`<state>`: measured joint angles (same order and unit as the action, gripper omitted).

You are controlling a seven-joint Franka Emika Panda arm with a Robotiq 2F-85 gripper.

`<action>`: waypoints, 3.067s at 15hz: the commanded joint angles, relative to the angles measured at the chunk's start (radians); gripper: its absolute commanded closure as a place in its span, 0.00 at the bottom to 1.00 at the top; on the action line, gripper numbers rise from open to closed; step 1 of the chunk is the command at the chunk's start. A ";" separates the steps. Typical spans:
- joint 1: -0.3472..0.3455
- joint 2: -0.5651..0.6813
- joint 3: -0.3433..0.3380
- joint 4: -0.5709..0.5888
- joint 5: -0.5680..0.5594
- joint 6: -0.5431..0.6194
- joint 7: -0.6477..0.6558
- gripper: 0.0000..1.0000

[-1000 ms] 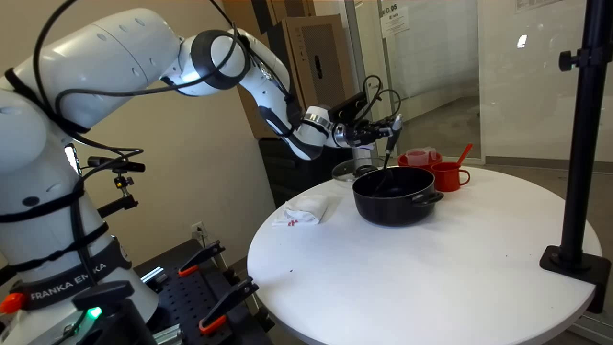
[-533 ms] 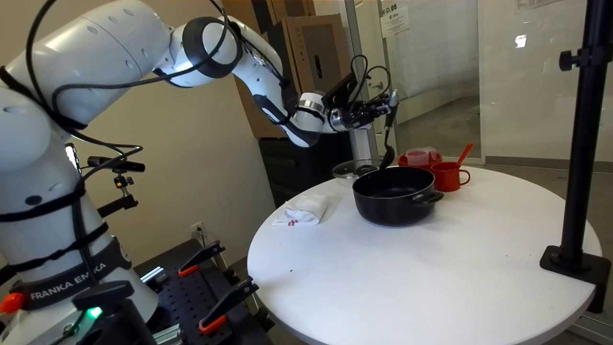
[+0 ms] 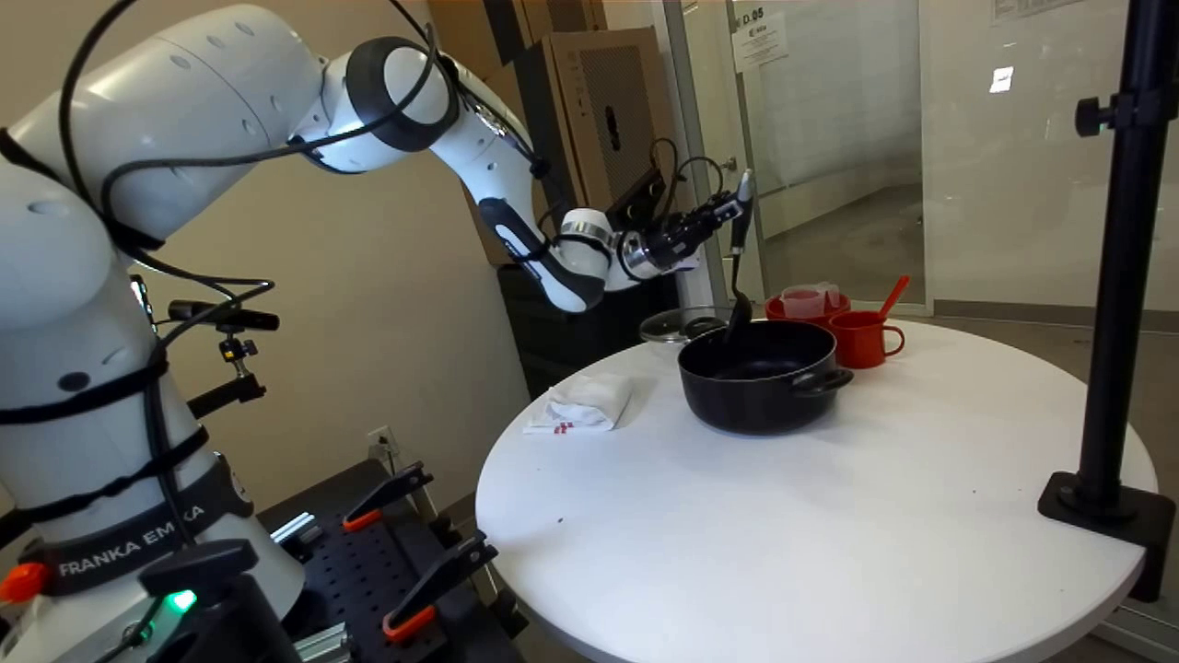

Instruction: Use the ladle to mix in the pot

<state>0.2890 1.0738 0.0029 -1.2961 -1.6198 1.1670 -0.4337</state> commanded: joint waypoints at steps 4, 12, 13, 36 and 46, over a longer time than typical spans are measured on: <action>0.028 0.000 -0.068 -0.144 -0.183 -0.056 0.121 0.92; -0.001 0.077 -0.087 -0.153 -0.283 -0.185 0.224 0.92; -0.008 0.090 -0.089 -0.153 -0.279 -0.196 0.222 0.92; -0.098 0.055 0.088 -0.191 0.029 -0.115 -0.098 0.92; -0.167 -0.015 0.176 -0.141 0.297 0.042 -0.198 0.92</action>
<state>0.1461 1.0844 0.1457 -1.4438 -1.4079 1.1608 -0.5792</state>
